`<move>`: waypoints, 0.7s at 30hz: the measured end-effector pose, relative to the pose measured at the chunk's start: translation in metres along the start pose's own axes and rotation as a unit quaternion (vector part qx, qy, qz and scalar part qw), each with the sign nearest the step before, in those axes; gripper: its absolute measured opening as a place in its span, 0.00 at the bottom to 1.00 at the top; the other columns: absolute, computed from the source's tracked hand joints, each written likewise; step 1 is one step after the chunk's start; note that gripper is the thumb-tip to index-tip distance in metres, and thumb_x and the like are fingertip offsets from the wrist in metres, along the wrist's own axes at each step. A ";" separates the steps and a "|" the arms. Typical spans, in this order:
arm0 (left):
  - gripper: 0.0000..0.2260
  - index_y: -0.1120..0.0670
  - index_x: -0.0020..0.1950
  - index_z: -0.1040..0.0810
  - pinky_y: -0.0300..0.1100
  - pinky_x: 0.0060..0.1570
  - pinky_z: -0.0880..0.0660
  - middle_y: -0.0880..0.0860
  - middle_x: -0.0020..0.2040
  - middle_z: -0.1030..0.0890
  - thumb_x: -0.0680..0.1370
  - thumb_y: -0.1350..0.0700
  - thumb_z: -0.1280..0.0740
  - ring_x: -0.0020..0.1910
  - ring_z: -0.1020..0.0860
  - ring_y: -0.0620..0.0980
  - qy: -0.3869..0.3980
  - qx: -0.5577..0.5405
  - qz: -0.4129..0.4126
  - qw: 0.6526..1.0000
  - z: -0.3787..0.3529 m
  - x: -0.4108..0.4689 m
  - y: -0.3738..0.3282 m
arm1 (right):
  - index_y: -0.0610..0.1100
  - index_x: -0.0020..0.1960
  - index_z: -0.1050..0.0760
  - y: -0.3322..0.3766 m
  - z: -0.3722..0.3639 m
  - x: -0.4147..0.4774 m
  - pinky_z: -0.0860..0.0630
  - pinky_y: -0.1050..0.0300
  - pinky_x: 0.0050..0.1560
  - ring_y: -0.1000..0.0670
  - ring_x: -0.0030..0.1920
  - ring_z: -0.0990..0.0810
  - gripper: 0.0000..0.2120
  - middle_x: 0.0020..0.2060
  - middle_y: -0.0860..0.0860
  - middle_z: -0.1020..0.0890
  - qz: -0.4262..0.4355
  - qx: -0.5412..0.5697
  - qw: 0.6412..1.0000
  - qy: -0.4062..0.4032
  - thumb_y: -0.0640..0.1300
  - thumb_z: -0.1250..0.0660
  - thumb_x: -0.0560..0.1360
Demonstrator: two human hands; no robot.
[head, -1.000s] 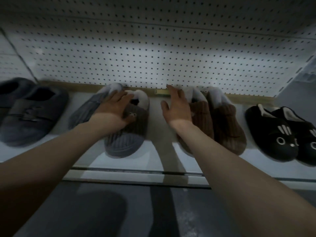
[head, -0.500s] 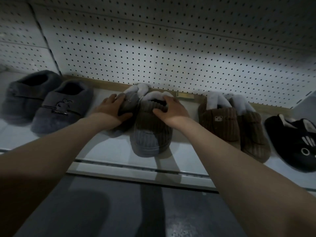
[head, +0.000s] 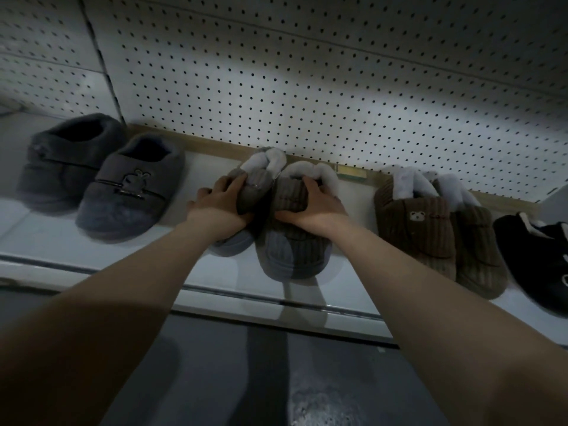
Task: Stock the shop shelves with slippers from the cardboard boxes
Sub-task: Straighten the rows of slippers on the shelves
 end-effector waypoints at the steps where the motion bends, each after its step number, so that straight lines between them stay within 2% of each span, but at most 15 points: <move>1: 0.40 0.37 0.76 0.55 0.62 0.63 0.33 0.49 0.77 0.44 0.68 0.32 0.40 0.67 0.35 0.65 -0.002 0.001 0.002 1.000 -0.001 -0.003 0.000 | 0.50 0.76 0.44 -0.001 -0.001 0.000 0.32 0.47 0.70 0.44 0.71 0.33 0.48 0.72 0.47 0.34 -0.009 0.004 1.000 0.004 0.67 0.29 0.64; 5: 0.41 0.38 0.76 0.55 0.61 0.62 0.32 0.50 0.77 0.45 0.69 0.30 0.39 0.66 0.35 0.67 -0.007 0.012 0.003 1.000 -0.008 -0.015 -0.004 | 0.51 0.72 0.40 0.003 0.001 -0.004 0.30 0.47 0.68 0.45 0.69 0.31 0.48 0.67 0.49 0.30 -0.018 0.016 1.000 0.004 0.69 0.32 0.57; 8: 0.44 0.38 0.76 0.57 0.61 0.63 0.32 0.49 0.78 0.46 0.66 0.28 0.42 0.67 0.36 0.67 0.000 0.007 0.004 1.000 -0.012 -0.020 -0.005 | 0.50 0.73 0.41 0.003 -0.001 -0.005 0.31 0.48 0.69 0.44 0.70 0.33 0.46 0.68 0.48 0.31 -0.021 0.017 1.000 0.010 0.65 0.29 0.62; 12: 0.48 0.39 0.75 0.65 0.64 0.66 0.36 0.49 0.79 0.50 0.63 0.27 0.42 0.71 0.38 0.66 0.021 -0.023 -0.013 0.999 -0.017 -0.024 -0.003 | 0.49 0.78 0.50 0.001 -0.003 -0.009 0.33 0.46 0.70 0.41 0.72 0.34 0.45 0.74 0.46 0.37 -0.033 0.009 0.999 -0.007 0.62 0.31 0.70; 14: 0.50 0.38 0.74 0.67 0.65 0.66 0.37 0.48 0.79 0.51 0.62 0.26 0.42 0.73 0.40 0.65 0.028 -0.034 -0.024 0.999 -0.018 -0.026 -0.003 | 0.49 0.76 0.47 0.005 -0.005 -0.011 0.34 0.47 0.70 0.41 0.72 0.34 0.41 0.73 0.45 0.36 -0.038 0.011 0.999 -0.022 0.62 0.33 0.71; 17: 0.53 0.38 0.75 0.66 0.64 0.66 0.35 0.48 0.79 0.52 0.58 0.24 0.42 0.73 0.40 0.65 0.045 -0.020 -0.032 0.998 -0.014 -0.032 -0.002 | 0.53 0.72 0.43 0.007 -0.015 -0.013 0.35 0.43 0.66 0.40 0.70 0.34 0.40 0.69 0.47 0.33 -0.043 0.016 0.998 -0.046 0.68 0.37 0.65; 19: 0.56 0.40 0.77 0.65 0.62 0.67 0.35 0.50 0.80 0.53 0.57 0.24 0.40 0.73 0.41 0.65 0.057 -0.001 -0.046 0.997 -0.011 -0.037 -0.002 | 0.55 0.74 0.47 0.003 -0.022 -0.017 0.36 0.41 0.69 0.37 0.70 0.36 0.45 0.72 0.45 0.38 -0.057 0.042 0.997 -0.041 0.70 0.39 0.62; 21: 0.58 0.42 0.78 0.65 0.61 0.68 0.36 0.52 0.80 0.55 0.60 0.26 0.33 0.74 0.43 0.66 0.073 0.014 -0.064 0.995 -0.009 -0.042 -0.003 | 0.56 0.75 0.51 -0.003 -0.027 -0.024 0.36 0.39 0.69 0.35 0.70 0.38 0.47 0.73 0.45 0.43 -0.055 0.050 0.996 -0.057 0.69 0.39 0.61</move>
Point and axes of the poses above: each hand's wrist, its own x-axis towards the middle knuckle, its own z-axis out of the back of the hand, y = z × x, the point moved 4 cm from there along x, towards the middle knuckle
